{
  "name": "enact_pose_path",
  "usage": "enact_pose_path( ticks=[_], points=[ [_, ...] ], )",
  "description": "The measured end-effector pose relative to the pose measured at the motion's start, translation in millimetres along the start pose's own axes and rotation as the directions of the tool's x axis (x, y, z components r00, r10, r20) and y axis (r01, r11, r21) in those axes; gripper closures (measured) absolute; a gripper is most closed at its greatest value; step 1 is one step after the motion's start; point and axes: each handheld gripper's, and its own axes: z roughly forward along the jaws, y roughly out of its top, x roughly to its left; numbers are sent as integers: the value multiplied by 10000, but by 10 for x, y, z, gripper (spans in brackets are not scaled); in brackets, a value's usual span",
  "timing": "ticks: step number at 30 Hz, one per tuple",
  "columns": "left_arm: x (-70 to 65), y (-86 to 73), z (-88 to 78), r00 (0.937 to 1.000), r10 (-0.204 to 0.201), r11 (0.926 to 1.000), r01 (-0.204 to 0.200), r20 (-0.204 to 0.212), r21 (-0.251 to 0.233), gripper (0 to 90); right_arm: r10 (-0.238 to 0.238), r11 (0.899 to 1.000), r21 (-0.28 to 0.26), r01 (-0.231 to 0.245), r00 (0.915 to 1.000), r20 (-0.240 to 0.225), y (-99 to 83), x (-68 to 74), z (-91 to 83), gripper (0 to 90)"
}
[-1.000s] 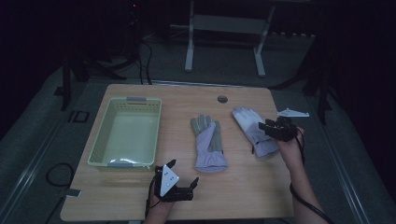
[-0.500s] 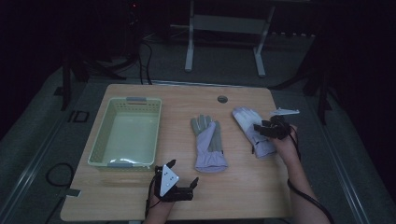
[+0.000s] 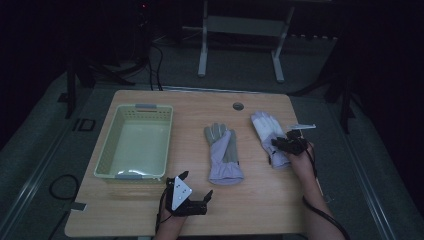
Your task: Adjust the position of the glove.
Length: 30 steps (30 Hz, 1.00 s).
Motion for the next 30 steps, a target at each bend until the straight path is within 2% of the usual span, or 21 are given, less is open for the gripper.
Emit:
enact_pose_path(
  ticks=[2, 5, 8, 13, 15, 19, 20, 22, 23, 24, 25, 27, 29, 30],
  points=[
    [-1, 0, 0, 10000, 2, 10000, -2, -7, 1, 0, 48, 10000, -26, -48, 9999, 130, -4, 24, -7, 735],
    [0, -1, -2, 10000, -8, 10000, 8, -27, -17, 0, 415, 9991, 73, -418, 9983, 407, 34, 80, -53, 787],
    [2, -1, -3, 10000, -28, 10000, 28, -43, -24, 0, 502, 9987, -34, -501, 9958, 765, 102, 180, -157, 796],
    [2, -2, -5, 10000, -19, 10000, 19, -43, -43, 0, 694, 9933, -987, -604, 9934, 911, 253, 356, -479, 802],
    [2, -2, -6, 10000, -20, 10000, 19, -41, -40, 0, 757, 9904, -1240, -617, 9908, 1118, 311, 426, -626, 805],
    [2, -2, -6, 10000, -22, 10000, 22, -59, -46, 0, 1128, 9850, -1452, -936, 9851, 1302, 388, 511, -868, 807],
    [2, -2, -6, 10000, -22, 10000, 22, -59, -46, 0, 1128, 9850, -1452, -936, 9851, 1302, 388, 511, -868, 807],
    [5, -2, -6, 10000, -49, 10000, 49, -59, -43, 0, 1609, 9748, -1780, -1345, 9766, 1430, 385, 585, -1052, 807],
    [5, -2, -5, 10000, -53, 10000, 53, -60, -40, 0, 1706, 9719, -1890, -1404, 9731, 1546, 371, 613, -1108, 807],
    [5, -2, -5, 10000, -53, 10000, 53, -60, -40, 0, 1706, 9719, -1890, -1404, 9731, 1546, 371, 613, -1108, 807],
    [6, -2, -5, 10000, -56, 10000, 56, -50, -42, 0, 1896, 9689, -1925, -1554, 9663, 1742, 333, 672, -1184, 807],
    [7, -2, -6, 10000, -55, 10000, 55, -45, -40, 0, 2044, 9680, -1865, -1681, 9590, 1962, 273, 714, -1220, 807],
    [4, -2, -6, 10000, -35, 10000, 35, -40, -42, 0, 2410, 9612, -1846, -2051, 9499, 1992, 184, 728, -1222, 807],
    [3, -2, -7, 10000, -16, 10000, 15, -38, -40, 0, 2374, 9632, -1778, -2015, 9481, 2114, 139, 745, -1201, 807]
  ],
)
